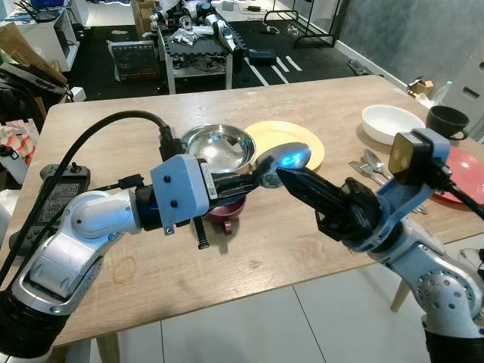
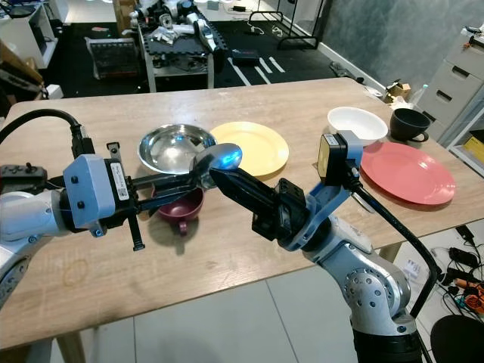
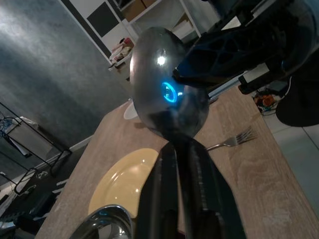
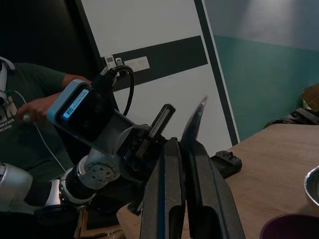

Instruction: Setting the table

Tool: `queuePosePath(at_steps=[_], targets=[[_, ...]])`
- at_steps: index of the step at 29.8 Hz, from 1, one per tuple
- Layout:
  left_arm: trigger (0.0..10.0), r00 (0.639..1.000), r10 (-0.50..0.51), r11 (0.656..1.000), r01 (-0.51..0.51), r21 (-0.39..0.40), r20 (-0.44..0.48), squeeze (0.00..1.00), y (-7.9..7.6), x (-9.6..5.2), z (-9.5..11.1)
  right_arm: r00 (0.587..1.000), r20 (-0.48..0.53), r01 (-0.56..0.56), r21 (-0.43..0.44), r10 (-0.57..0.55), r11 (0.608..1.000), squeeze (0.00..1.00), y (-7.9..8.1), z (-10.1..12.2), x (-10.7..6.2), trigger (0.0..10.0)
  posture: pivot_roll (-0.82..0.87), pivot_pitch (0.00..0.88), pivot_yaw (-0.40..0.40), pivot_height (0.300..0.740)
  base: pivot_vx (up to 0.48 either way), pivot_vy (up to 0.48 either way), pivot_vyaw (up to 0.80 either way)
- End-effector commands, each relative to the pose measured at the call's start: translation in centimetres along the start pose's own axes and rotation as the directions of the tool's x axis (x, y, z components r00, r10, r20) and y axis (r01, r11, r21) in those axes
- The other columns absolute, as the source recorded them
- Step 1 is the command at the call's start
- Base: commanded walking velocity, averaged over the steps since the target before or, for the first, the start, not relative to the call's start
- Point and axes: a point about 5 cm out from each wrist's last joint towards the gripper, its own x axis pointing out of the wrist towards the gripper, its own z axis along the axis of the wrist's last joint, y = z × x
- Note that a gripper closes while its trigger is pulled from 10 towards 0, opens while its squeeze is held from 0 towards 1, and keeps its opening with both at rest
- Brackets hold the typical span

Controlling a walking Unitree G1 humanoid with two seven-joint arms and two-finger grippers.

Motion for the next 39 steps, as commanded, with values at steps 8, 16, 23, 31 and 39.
queuePosePath(at_steps=[8,16,23,31,39], targets=[[10.0,1.0,-0.03,0.999,0.03,0.014,0.009,1.0,-0.5,0.1,0.1,1.0,-0.003,-0.008,-0.004,0.008,1.0,0.0,0.2,-0.1,0.1,0.0,0.13,0.14,0.07,0.74,0.0,0.0,0.0],[10.0,1.0,0.017,1.0,-0.017,-0.012,0.004,0.0,0.0,0.1,0.3,0.999,0.022,0.027,-0.012,-0.026,1.0,0.0,-0.4,0.2,0.1,0.0,0.14,0.137,0.071,0.74,0.0,0.0,0.0],[10.0,0.998,0.069,0.997,-0.069,-0.029,-0.006,0.0,0.3,-0.1,0.2,0.993,-0.024,0.117,-0.072,-0.119,0.99,0.0,-1.5,-0.2,-0.3,0.0,0.13,0.135,0.072,0.74,0.0,0.0,0.0],[10.0,0.997,0.07,0.996,-0.072,-0.059,-0.031,0.0,-0.1,-0.4,-0.5,0.99,-0.043,0.129,-0.094,-0.133,0.987,0.0,-1.9,-0.6,-0.3,0.0,0.14,0.139,0.07,0.74,0.0,0.0,0.0],[10.0,0.998,0.046,0.996,-0.049,-0.074,-0.045,0.0,-0.7,-0.3,-1.0,0.993,0.005,0.119,-0.049,-0.119,0.992,0.0,-1.6,-0.6,-0.1,0.0,0.13,0.148,0.07,0.74,0.0,0.0,0.0]])
